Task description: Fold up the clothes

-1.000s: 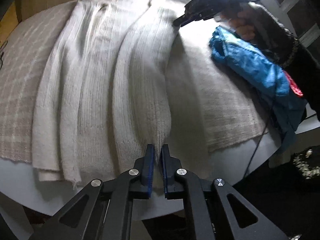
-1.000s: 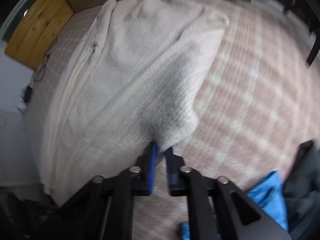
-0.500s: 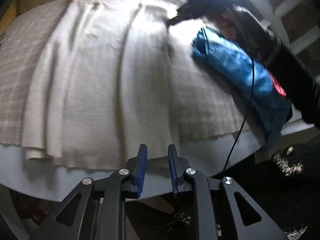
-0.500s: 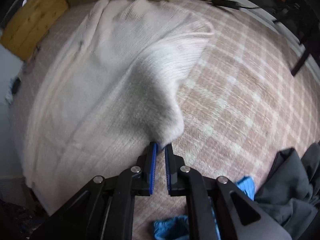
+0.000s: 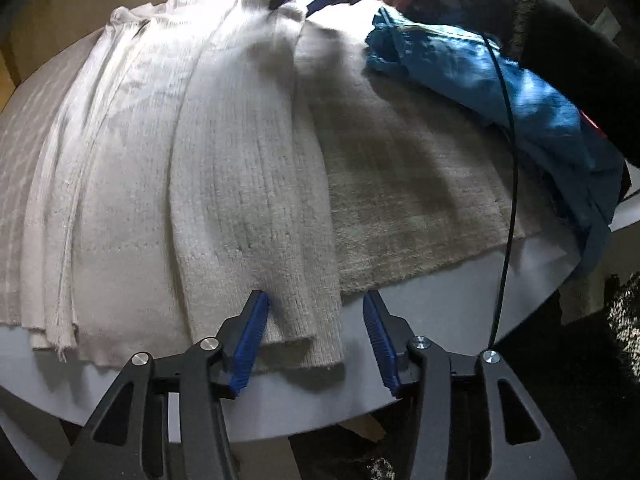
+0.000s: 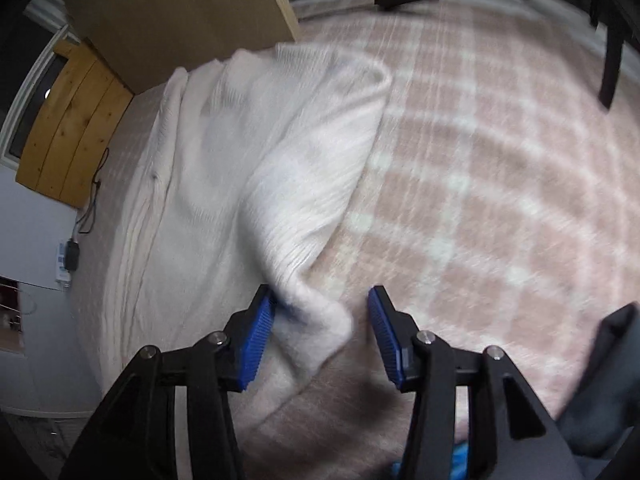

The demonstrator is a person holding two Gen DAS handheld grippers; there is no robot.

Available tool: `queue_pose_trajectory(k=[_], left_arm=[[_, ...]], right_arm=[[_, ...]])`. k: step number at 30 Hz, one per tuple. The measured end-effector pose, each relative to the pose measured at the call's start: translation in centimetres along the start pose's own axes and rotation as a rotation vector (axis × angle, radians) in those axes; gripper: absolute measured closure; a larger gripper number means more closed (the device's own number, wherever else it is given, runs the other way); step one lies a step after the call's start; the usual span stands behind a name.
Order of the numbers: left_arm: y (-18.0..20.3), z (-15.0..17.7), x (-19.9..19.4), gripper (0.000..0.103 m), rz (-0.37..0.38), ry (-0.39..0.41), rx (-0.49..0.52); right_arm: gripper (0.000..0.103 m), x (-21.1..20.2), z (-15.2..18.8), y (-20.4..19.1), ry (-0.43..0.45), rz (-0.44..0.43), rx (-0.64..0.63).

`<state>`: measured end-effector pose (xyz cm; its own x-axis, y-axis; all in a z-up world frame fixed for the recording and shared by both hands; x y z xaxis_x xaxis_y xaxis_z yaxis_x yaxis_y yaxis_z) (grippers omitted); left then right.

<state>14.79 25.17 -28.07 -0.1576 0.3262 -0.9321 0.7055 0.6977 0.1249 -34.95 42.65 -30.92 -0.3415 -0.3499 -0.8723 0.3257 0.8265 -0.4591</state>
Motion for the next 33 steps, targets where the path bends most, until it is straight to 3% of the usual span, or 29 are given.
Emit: queue_pose_trajectory(k=[2,8,11,14,15,16,17,19,21,22,25,27,29,31,33], left_arm=[[-0.1,0.2,-0.2,0.064,0.007,0.009,0.003],[-0.9,0.3,-0.6,0.072,0.053,-0.004,-0.056],[-0.9,0.3,-0.7,0.072,0.062,-0.01,-0.062],[-1.0,0.3,-0.8,0.072,0.071,-0.016,-0.069],[-1.0,0.3,-0.9,0.072,0.074,-0.018,-0.071],[-1.0,0.3,-0.9,0.072,0.077,-0.019,-0.072],[-1.0,0.2,-1.0,0.072,0.078,-0.019,-0.072],[-0.9,0.2,-1.1,0.072,0.082,-0.015,-0.074],[-1.1,0.2,-1.2,0.072,0.088,-0.009,-0.081],[-1.1,0.2,-1.3,0.072,0.091,-0.006,-0.084],[-1.3,0.4,-1.6,0.076,0.081,-0.002,-0.099],[-1.4,0.4,-1.7,0.081,0.078,-0.003,-0.105],[-1.7,0.4,-1.8,0.086,0.079,-0.001,-0.118],[-2.0,0.4,-2.0,0.088,0.092,0.009,-0.142],[-2.2,0.6,-2.2,0.09,0.097,0.02,-0.155]], right_arm=[[0.062,0.2,0.3,-0.3,-0.021,-0.076,-0.001],[0.057,-0.3,-5.9,2.4,0.107,-0.05,0.155],[0.057,1.5,-8.6,2.6,0.14,0.043,0.112],[0.057,1.5,-9.0,2.0,0.15,0.01,0.05],[0.061,1.5,-9.2,1.8,0.153,-0.001,0.029],[0.073,1.5,-9.3,1.6,0.156,-0.011,0.008],[0.096,1.5,-9.4,1.2,0.157,-0.015,-0.015],[0.096,1.4,-10.1,-0.2,0.17,0.029,-0.079],[0.097,0.0,-11.4,-0.9,0.254,0.178,-0.17],[0.097,0.2,-12.0,-0.9,0.25,0.197,-0.174],[0.092,2.0,-12.1,-0.7,0.145,0.237,-0.161],[0.066,0.9,-11.3,-0.2,0.175,0.266,-0.139],[0.052,-0.5,-9.4,0.3,0.175,0.153,-0.054],[0.052,-1.0,-6.2,0.2,0.109,0.038,-0.036],[0.052,-0.6,-3.2,-0.1,0.053,0.009,-0.069]])
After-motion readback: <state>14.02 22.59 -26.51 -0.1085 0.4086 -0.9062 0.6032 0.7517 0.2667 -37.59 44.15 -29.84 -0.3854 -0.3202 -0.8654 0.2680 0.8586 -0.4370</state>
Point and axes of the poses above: each gripper's, at about its wrist camera, not at the fingertips, and x roughly the way its jaws point, y to its right, z to its underside, the point moved 7 cm from there along x, roughly the way its jaws point, and after that the axes turned 9 degrees about x, right-handed, at the moved point
